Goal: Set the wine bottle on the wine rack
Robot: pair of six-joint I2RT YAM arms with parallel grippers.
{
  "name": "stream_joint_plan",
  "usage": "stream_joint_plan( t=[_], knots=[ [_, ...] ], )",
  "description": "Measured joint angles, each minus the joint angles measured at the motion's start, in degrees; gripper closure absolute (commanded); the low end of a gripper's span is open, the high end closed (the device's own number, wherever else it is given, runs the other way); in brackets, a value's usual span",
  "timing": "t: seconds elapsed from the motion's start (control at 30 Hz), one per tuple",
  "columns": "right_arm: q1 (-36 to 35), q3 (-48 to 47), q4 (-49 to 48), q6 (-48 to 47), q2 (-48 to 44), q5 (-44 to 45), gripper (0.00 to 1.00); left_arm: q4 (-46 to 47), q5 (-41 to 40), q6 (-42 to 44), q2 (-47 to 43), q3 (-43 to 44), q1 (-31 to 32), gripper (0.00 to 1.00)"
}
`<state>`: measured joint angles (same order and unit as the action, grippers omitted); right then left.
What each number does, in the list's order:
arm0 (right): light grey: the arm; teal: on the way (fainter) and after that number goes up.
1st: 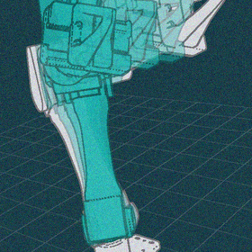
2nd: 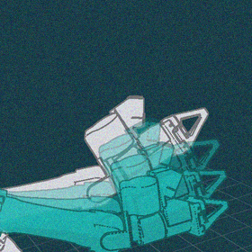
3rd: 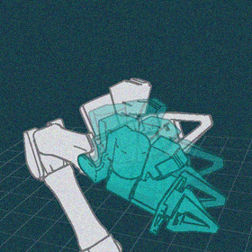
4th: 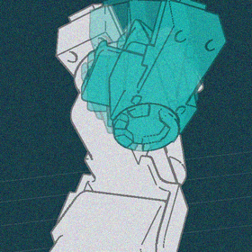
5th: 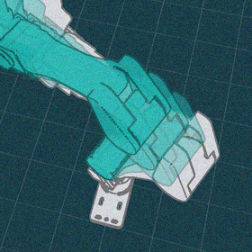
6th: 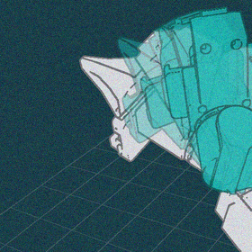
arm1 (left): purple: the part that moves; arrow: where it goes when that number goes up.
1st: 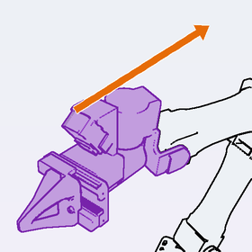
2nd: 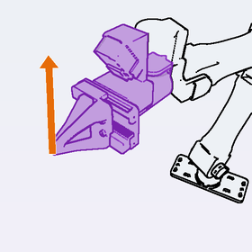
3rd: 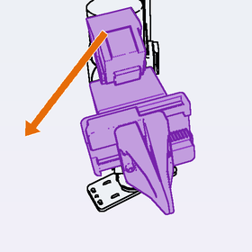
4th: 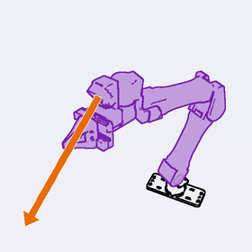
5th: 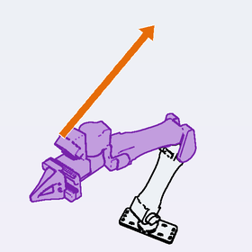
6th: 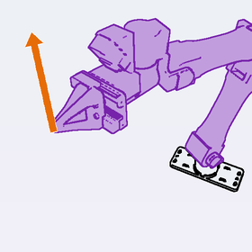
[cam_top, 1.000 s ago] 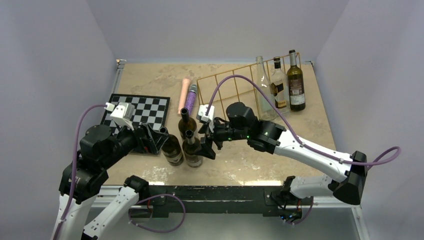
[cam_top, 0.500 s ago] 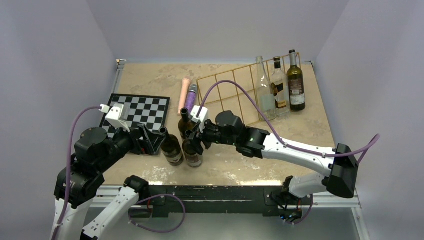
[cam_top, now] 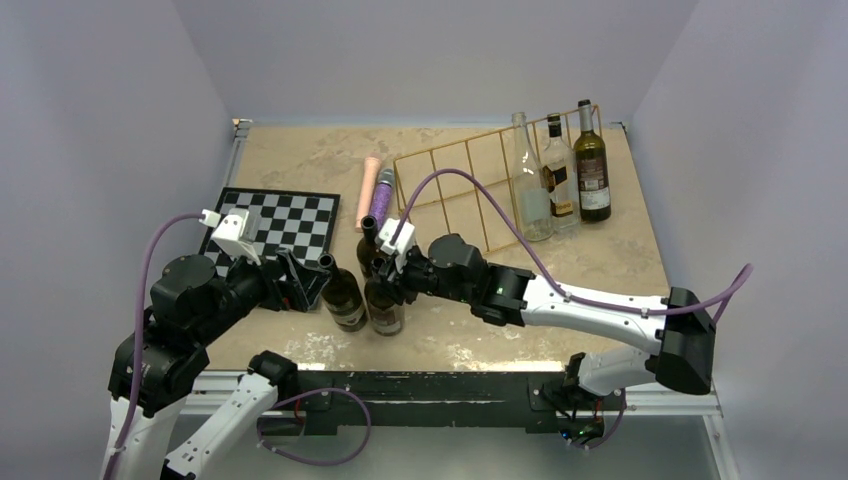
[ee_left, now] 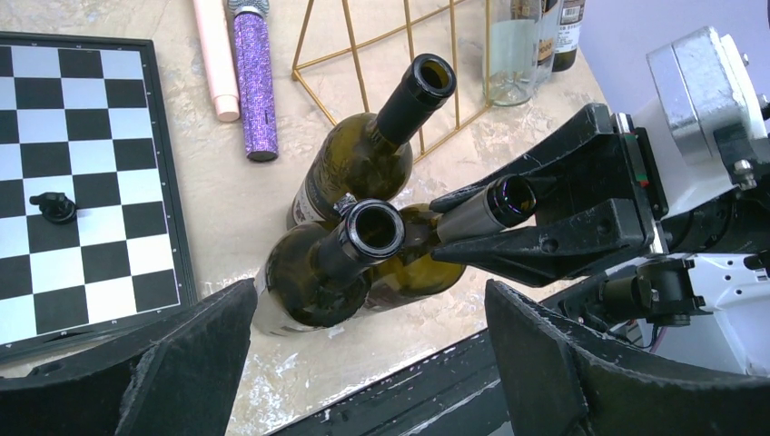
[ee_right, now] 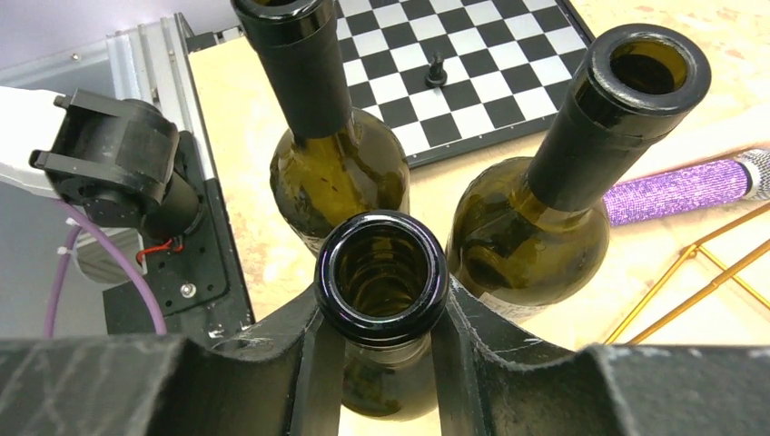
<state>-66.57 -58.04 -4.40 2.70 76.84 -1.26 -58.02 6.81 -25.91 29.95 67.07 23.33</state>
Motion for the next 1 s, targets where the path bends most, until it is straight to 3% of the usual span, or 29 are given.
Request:
stream_joint_plan(
  t=[0.17,0.67,1.0],
  knots=[
    [-2.2,1.4,1.0,-1.6,-2.4,3.5,1.00,-0.5,0.0,0.0,0.1,0.4,0.0,0.01],
    [-3.4,-1.2,21.0,-5.6,-16.3,18.9,1.00,-1.3,0.0,0.1,0.1,3.2,0.0,0.01],
    [3.7,-6.7,27.6,-6.6,-15.0,30.4,1.00,-1.3,0.2,0.1,0.1,3.2,0.0,0.01]
  ],
)
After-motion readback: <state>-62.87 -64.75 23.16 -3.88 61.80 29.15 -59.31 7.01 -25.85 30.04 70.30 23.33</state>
